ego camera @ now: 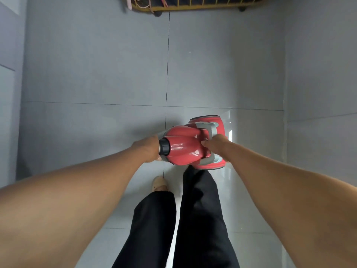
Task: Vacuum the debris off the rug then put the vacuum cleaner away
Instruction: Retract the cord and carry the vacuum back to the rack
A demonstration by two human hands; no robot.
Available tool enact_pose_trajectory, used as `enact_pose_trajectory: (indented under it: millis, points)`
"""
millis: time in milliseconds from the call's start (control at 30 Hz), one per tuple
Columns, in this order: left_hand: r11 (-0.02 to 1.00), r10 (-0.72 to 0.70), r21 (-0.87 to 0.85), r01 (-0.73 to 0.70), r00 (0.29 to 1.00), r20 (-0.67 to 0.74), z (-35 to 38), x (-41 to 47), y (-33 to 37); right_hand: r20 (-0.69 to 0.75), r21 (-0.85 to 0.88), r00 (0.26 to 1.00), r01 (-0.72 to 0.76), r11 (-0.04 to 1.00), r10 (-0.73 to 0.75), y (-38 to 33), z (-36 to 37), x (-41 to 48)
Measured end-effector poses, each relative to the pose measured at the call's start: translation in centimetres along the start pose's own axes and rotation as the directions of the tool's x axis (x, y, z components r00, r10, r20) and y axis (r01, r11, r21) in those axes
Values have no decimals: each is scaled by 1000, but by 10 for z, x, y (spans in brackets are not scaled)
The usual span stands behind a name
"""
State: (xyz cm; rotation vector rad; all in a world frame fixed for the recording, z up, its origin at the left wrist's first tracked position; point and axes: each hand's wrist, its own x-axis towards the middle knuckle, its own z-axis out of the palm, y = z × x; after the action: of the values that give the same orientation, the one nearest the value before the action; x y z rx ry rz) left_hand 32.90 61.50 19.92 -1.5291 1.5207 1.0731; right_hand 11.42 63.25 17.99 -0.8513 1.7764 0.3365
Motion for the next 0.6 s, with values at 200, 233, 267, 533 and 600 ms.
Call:
enact_pose_trajectory:
  millis: [200, 233, 267, 533, 600]
  points:
    - [1000, -3, -14, 3, 1000, 14, -59, 39, 56, -2, 2, 1000, 5, 1000, -5, -11, -81, 54]
    - [999, 6, -34, -6, 1000, 15, -66, 44, 65, -11, 8, 1000, -9, 1000, 9, -14, -93, 60]
    - [999, 20, -50, -19, 1000, 12, -75, 49, 74, -21, 6, 1000, -17, 1000, 17, -16, -107, 67]
    - [996, 68, -61, -72, 996, -52, -154, 99, 129, -46, -175, 999, -15, 985, 8, -54, -206, 116]
    - [995, 80, -55, -83, 995, -57, -179, 113, 139, -56, -160, 998, -27, 987, 18, -66, -225, 124]
